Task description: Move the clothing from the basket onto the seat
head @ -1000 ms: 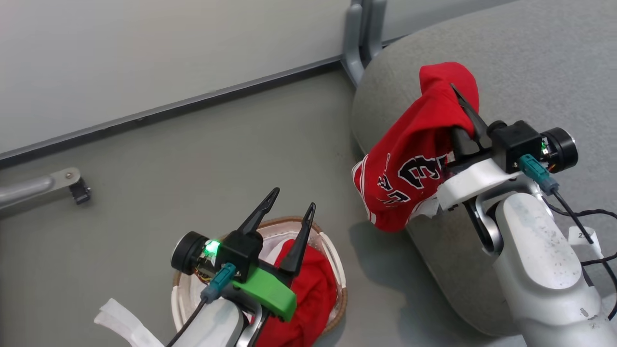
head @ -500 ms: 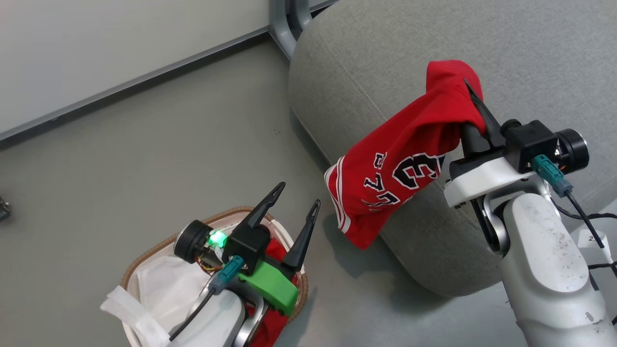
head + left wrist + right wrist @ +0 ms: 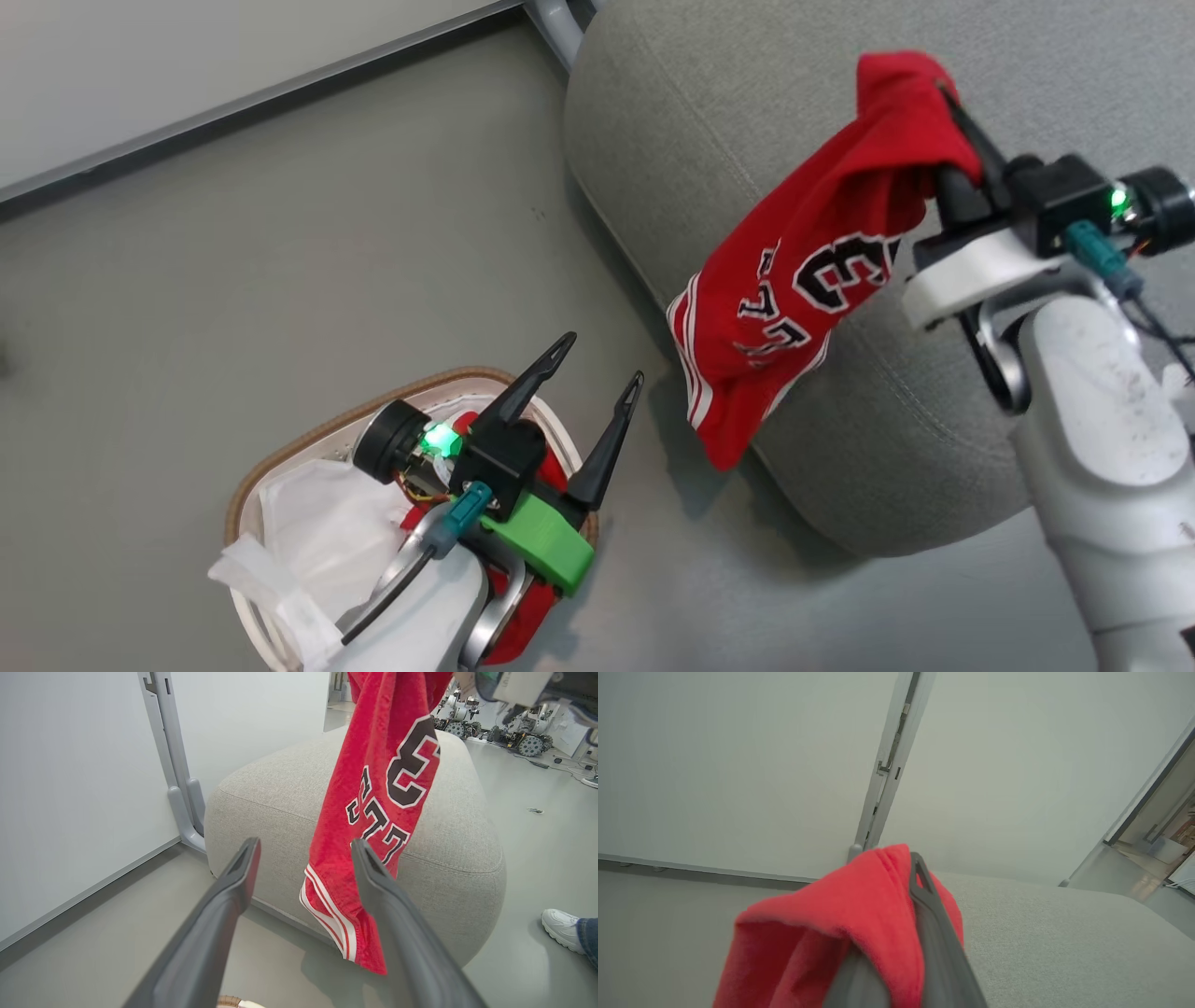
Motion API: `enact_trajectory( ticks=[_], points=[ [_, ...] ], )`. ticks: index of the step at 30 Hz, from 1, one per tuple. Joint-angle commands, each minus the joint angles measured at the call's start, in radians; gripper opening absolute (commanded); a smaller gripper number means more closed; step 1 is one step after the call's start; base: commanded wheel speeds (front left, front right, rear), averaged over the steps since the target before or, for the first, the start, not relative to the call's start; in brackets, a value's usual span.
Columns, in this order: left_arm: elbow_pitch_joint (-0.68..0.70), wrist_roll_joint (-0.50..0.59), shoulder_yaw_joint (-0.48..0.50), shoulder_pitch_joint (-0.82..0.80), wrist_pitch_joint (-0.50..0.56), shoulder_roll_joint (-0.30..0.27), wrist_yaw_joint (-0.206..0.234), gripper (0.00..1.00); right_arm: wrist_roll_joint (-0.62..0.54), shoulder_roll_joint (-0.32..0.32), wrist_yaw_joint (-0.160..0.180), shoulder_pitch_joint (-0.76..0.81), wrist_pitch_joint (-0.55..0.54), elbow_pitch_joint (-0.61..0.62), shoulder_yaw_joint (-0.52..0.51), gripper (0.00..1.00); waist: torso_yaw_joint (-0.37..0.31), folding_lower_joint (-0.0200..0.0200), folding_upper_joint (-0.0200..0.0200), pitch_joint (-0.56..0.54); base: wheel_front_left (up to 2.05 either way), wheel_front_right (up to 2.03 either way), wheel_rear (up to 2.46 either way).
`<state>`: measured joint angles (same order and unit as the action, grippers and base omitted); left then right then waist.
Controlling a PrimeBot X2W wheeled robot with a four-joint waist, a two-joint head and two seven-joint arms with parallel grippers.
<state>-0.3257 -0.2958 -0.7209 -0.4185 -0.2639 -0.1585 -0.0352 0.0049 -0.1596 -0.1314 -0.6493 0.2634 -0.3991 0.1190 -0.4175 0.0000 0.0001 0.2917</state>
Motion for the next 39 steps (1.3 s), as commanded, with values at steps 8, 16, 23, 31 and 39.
enact_trajectory(
  ticks=[8,16,23,31,39],
  points=[
    [0.035,0.026,-0.019,-0.045,0.006,-0.009,-0.004,1.00,0.027,-0.131,0.001,-0.282,-0.056,-0.060,-0.020,0.00,0.095,0.0000,-0.0001,0.092,0.00,0.00,0.00],
    [0.092,0.052,-0.043,-0.095,0.033,-0.020,-0.009,1.00,0.072,-0.330,0.001,-0.556,-0.206,-0.086,-0.123,0.00,0.185,0.0000,-0.0001,0.200,0.00,0.00,0.00],
    [0.143,0.086,-0.065,-0.155,0.057,-0.028,-0.019,1.00,0.044,-0.489,0.001,-0.735,-0.294,-0.107,-0.184,0.00,0.257,0.0000,-0.0001,0.312,0.00,0.00,0.00],
    [0.188,0.113,-0.086,-0.205,0.096,-0.042,-0.024,1.00,0.027,-0.536,0.001,-0.705,-0.297,-0.187,-0.256,0.00,0.296,0.0000,-0.0001,0.419,0.00,0.00,0.00],
    [0.229,0.117,-0.078,-0.214,0.138,-0.078,-0.008,1.00,-0.014,-0.420,0.001,-0.580,-0.214,-0.323,-0.338,0.00,0.285,0.0000,-0.0001,0.486,0.00,0.00,0.00]
  ],
)
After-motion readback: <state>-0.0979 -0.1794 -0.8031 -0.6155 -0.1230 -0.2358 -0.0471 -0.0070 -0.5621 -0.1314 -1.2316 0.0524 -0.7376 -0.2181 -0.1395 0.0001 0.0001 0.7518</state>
